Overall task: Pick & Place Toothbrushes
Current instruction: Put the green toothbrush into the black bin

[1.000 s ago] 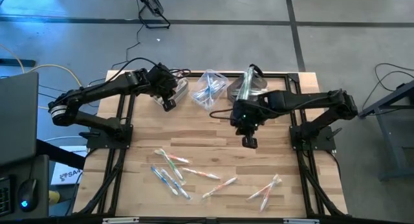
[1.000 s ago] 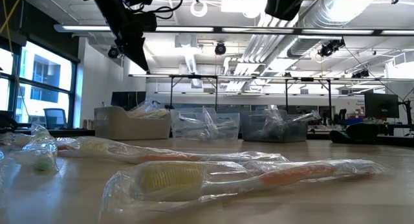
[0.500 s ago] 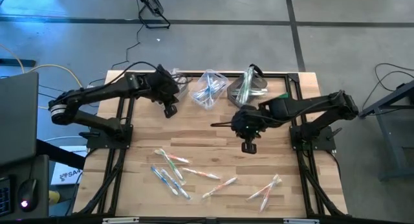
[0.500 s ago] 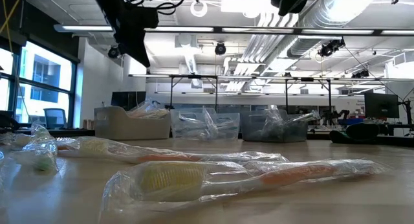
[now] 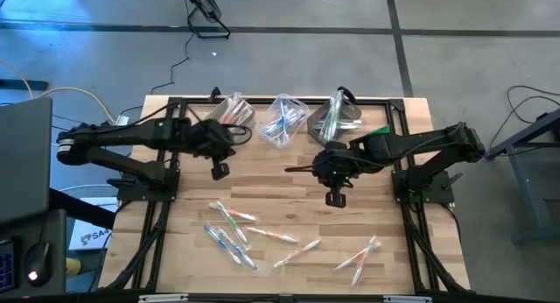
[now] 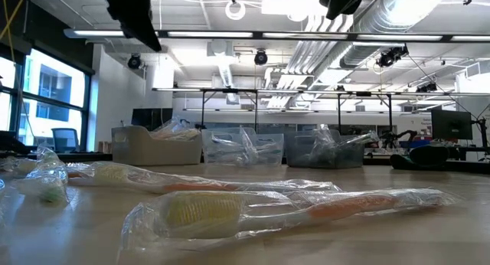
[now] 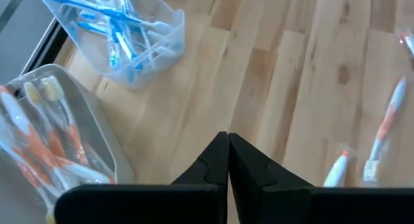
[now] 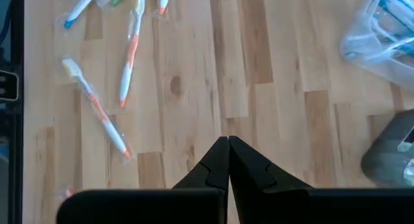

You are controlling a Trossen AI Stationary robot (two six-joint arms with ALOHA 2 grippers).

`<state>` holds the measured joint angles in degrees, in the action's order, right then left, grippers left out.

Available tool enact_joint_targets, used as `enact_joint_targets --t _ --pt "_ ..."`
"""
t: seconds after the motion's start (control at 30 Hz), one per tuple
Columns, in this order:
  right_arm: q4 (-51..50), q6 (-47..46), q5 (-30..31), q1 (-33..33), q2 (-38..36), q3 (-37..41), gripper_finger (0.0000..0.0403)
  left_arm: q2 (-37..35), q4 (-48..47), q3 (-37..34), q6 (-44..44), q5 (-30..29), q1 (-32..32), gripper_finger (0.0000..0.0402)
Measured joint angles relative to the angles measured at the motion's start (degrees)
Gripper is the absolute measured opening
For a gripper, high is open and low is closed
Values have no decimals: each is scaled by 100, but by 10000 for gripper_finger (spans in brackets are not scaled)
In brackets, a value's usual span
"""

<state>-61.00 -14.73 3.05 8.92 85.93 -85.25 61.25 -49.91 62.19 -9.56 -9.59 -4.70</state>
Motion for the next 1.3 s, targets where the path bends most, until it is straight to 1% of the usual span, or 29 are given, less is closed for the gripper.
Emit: enact_joint_targets --t 0.13,0.23,0.33,0.47,0.77,1.0,1.2,1.3 --pt "117 217 -95 -239 0 0 2 -179 -159 -2 -227 -277 307 5" --pt "411 447 -317 -454 0 2 2 -281 -264 -2 -348 -452 491 5" --pt "760 665 -488 -705 0 0 2 -350 -402 -2 -424 -501 606 5" --pt "984 750 -483 -1059 0 2 2 -403 -483 0 -423 -506 638 5" --pt "1187 901 -499 -1603 0 0 2 -437 -516 0 171 -516 622 5" --pt "1504 1179 -663 -1993 -63 0 2 -430 -413 0 329 -515 622 5" --pt "1503 1466 -726 -2351 -446 25 2 -430 -76 0 226 -511 622 5" --pt "1808 1531 -935 -2569 -910 402 2 -380 -54 0 101 -511 622 5"
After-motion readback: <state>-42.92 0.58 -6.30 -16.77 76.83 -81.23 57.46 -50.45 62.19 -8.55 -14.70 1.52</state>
